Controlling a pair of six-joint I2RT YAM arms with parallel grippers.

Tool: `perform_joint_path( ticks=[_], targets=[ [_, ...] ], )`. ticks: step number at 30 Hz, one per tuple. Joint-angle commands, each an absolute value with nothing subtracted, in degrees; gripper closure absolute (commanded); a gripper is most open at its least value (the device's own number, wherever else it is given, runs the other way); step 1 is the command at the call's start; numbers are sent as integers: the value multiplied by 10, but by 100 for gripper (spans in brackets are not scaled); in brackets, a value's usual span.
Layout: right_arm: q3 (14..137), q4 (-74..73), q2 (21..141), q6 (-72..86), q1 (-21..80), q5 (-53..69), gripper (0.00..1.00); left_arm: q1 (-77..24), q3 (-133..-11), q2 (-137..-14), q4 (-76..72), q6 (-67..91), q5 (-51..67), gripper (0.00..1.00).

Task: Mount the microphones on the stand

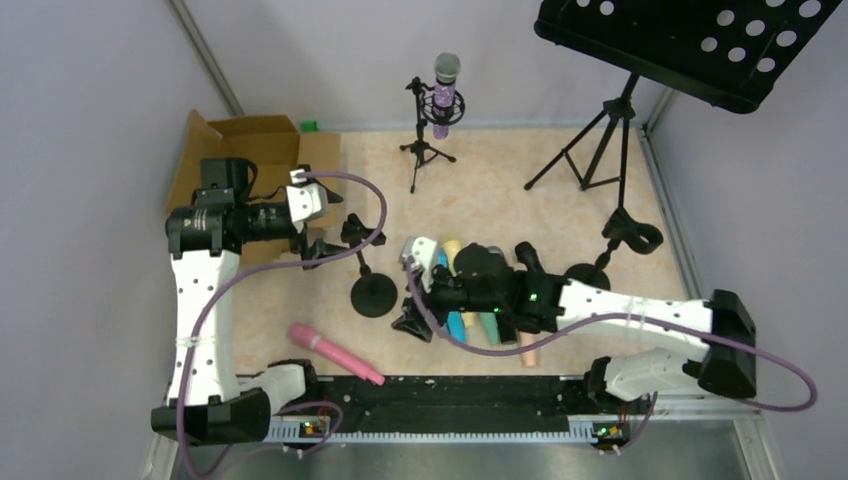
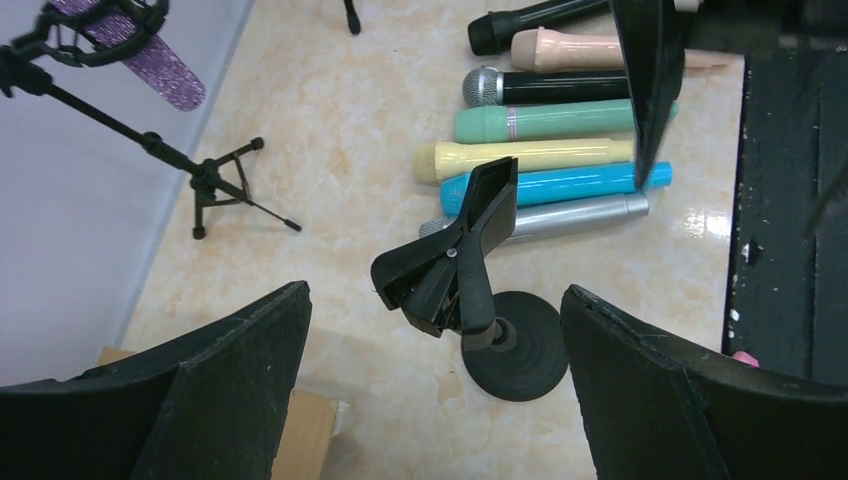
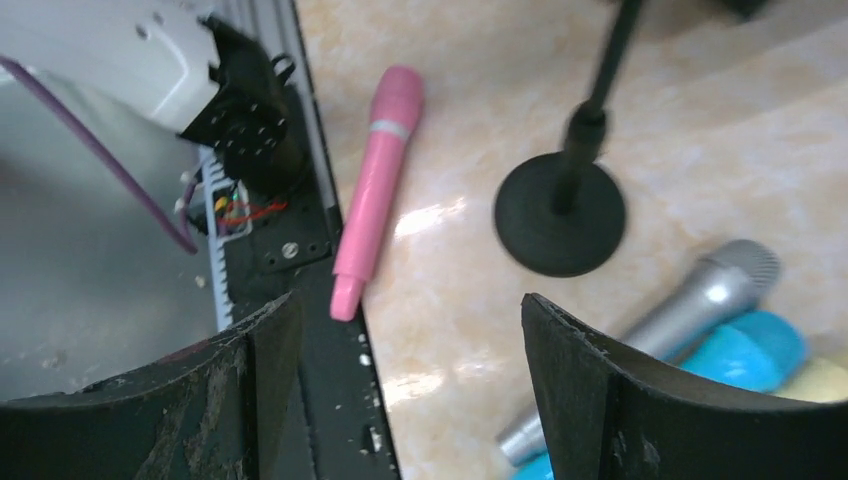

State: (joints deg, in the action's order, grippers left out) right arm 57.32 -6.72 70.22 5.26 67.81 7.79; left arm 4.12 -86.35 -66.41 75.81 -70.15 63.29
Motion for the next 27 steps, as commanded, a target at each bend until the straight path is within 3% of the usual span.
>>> perform_joint_path(
  ticks=[1, 6, 14, 19, 23, 27],
  targets=[
    [574, -5, 791, 64, 745, 66, 22, 57, -829, -584, 664, -598, 639, 1],
    [644, 51, 939, 54, 793, 50, 23, 67, -752, -496, 517, -483, 585, 1],
    [710, 106, 1098, 67, 816, 13, 26, 69, -761, -476, 515, -420, 564, 1],
    [726, 111, 1143, 72, 816, -24, 35, 70, -760, -460, 486, -376, 553, 1],
    [732, 107, 1164, 72, 815, -19, 48, 70, -762, -457, 478, -364, 542, 1],
    [710, 94, 1157, 68, 816, -40, 72, 70, -762, -455, 470, -356, 532, 1]
  ],
)
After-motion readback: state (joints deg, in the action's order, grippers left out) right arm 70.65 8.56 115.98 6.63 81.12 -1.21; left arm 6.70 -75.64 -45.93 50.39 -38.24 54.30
